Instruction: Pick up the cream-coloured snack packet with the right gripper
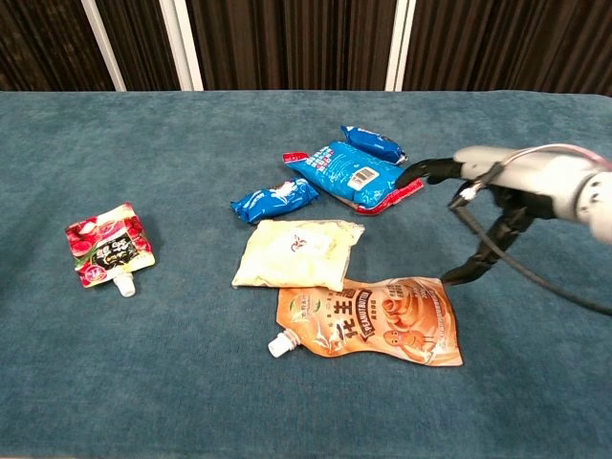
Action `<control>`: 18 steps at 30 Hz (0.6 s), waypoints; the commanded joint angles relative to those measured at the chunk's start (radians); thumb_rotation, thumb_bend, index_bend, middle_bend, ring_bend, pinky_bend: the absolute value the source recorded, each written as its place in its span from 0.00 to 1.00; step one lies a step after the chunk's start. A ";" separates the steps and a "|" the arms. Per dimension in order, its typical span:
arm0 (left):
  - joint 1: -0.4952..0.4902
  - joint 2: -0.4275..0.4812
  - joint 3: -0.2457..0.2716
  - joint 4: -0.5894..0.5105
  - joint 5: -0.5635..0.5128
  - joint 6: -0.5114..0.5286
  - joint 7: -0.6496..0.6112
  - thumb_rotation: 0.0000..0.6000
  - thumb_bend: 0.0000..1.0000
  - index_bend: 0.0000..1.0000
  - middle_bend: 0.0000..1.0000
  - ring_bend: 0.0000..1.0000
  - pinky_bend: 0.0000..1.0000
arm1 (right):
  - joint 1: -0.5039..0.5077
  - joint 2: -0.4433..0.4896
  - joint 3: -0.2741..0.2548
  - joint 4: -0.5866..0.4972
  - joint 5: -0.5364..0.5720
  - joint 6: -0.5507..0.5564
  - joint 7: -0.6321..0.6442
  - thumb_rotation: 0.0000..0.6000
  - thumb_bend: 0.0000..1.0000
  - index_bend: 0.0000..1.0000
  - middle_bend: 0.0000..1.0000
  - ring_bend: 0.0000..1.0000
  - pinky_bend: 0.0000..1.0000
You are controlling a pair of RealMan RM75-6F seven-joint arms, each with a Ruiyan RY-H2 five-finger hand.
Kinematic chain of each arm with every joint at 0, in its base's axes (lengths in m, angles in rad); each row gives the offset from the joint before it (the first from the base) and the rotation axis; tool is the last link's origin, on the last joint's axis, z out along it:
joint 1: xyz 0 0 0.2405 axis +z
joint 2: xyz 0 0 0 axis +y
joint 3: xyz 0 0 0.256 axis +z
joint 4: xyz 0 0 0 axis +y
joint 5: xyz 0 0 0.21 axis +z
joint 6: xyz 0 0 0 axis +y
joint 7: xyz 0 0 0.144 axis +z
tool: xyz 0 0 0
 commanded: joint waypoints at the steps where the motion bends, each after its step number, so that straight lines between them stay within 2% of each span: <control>1: -0.002 0.002 -0.002 -0.002 -0.002 -0.002 -0.001 1.00 0.48 0.11 0.04 0.12 0.07 | 0.048 -0.065 0.002 0.007 0.086 0.028 -0.069 1.00 0.11 0.15 0.05 0.05 0.21; 18: -0.003 0.009 -0.006 -0.008 -0.010 -0.008 -0.014 1.00 0.48 0.11 0.04 0.12 0.07 | 0.203 -0.235 0.008 0.102 0.247 0.088 -0.261 1.00 0.11 0.15 0.06 0.05 0.20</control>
